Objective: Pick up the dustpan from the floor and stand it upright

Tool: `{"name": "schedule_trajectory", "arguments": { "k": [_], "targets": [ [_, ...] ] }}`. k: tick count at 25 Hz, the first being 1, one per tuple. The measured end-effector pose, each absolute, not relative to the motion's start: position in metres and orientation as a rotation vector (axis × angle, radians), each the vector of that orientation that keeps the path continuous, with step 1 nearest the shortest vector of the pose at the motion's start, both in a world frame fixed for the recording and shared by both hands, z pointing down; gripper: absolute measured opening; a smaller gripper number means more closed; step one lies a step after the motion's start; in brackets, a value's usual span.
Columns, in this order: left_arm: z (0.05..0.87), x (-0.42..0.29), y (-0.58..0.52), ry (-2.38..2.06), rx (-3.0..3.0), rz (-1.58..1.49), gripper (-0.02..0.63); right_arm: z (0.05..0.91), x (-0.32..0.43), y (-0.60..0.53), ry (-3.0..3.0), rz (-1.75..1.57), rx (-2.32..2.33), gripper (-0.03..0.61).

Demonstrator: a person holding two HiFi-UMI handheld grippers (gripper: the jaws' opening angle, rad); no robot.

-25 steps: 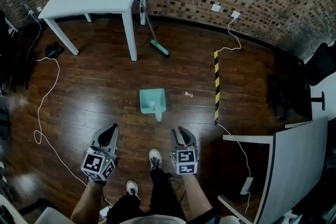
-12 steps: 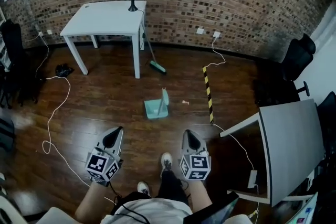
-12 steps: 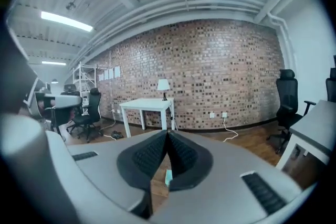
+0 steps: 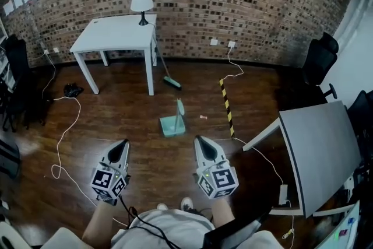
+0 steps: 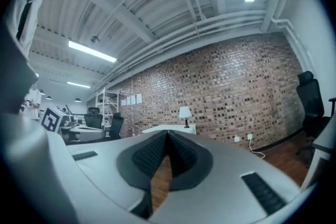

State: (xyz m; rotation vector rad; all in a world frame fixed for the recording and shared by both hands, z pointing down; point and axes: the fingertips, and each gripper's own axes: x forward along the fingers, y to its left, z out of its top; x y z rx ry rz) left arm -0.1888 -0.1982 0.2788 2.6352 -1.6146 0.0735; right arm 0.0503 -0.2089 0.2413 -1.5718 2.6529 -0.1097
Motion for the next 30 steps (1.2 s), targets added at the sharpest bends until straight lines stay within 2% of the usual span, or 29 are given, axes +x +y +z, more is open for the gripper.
{"name": "schedule_trajectory", "arguments": {
  "k": [6,22,30],
  "targets": [
    [0.27,-0.158,-0.188,-1.625,2.771,0.203,0.006,0.219,0.047,-0.199,2.685,0.03,-1.514,-0.017],
    [0.294,-0.132,-0.132,-1.48,2.758,0.199,0.005,0.231,0.075,-0.126,2.64,-0.056,-1.594,-0.017],
    [0.271,-0.103,-0.031,-1.538,2.747,0.147,0.005,0.231,0.114,-0.027,2.658,-0.112,-1.507,-0.017]
  ]
}}
